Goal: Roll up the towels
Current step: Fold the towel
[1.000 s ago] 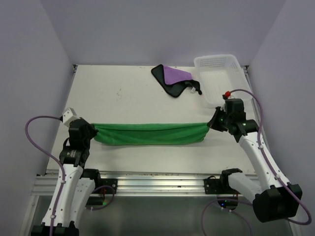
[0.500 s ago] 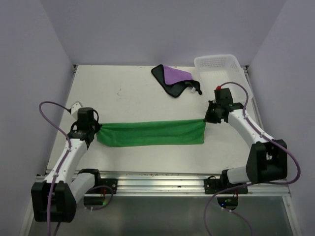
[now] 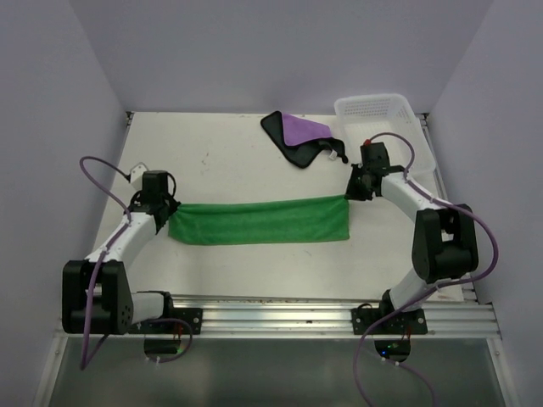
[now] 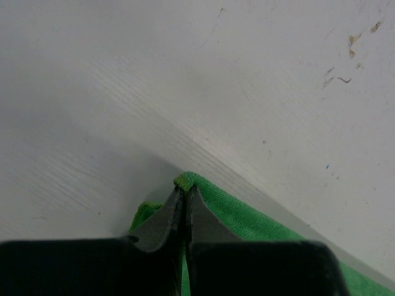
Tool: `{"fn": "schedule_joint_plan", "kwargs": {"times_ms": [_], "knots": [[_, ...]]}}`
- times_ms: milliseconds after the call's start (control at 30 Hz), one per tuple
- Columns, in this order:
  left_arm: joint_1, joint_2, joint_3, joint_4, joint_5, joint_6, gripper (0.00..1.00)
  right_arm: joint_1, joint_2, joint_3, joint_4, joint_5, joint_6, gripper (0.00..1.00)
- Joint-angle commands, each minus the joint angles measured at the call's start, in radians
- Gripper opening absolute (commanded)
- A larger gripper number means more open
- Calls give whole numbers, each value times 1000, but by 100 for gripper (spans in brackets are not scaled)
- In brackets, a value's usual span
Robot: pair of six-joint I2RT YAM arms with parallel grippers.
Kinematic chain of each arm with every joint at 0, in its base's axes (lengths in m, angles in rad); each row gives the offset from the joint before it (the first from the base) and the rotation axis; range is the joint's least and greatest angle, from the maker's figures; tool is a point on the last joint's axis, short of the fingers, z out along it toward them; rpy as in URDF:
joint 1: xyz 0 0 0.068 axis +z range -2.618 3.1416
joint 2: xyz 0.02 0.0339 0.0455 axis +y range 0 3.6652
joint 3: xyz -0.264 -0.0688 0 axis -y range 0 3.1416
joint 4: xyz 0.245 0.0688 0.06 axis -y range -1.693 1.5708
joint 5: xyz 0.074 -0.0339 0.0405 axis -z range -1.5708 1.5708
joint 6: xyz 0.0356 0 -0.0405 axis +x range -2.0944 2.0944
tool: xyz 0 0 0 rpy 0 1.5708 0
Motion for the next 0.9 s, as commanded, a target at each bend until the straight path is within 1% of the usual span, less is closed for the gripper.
{"fn": "schedule_joint_plan", "kwargs": {"times_ms": [0,33,67,100,133,167,200,267,400,467,600,633,733,767,867], "knots": [[9,31,57,77,-44,14,5,1,12,44,68,33,-26,0],[9,47,63,82,-44,14,11,1,17,50,73,33,-26,2],[9,54,65,89,-42,14,17,1,20,52,73,33,-30,8],[9,61,68,94,-39,14,22,1,21,55,73,33,-32,21],[9,67,71,97,-35,20,27,1,21,55,75,33,-32,29],[9,77,75,97,-34,19,33,1,20,58,75,33,-32,35],[9,84,80,99,-31,22,35,1,18,58,76,33,-32,44],[9,90,95,93,-30,25,37,1,6,66,78,33,-33,46],[9,81,120,76,-30,31,38,1,-28,87,53,33,-44,45],[9,62,135,60,-16,37,39,1,-48,77,30,53,-42,43],[9,21,190,20,15,86,39,1,-120,-14,12,40,-10,42],[9,2,204,-4,18,97,40,-1,-128,-58,10,40,-1,42],[9,-28,255,-52,42,135,42,1,-143,-144,36,21,5,47],[9,-33,266,-58,53,146,43,1,-138,-160,44,17,7,51],[9,-50,295,-98,84,169,43,1,-108,-203,90,-29,16,54]]}}
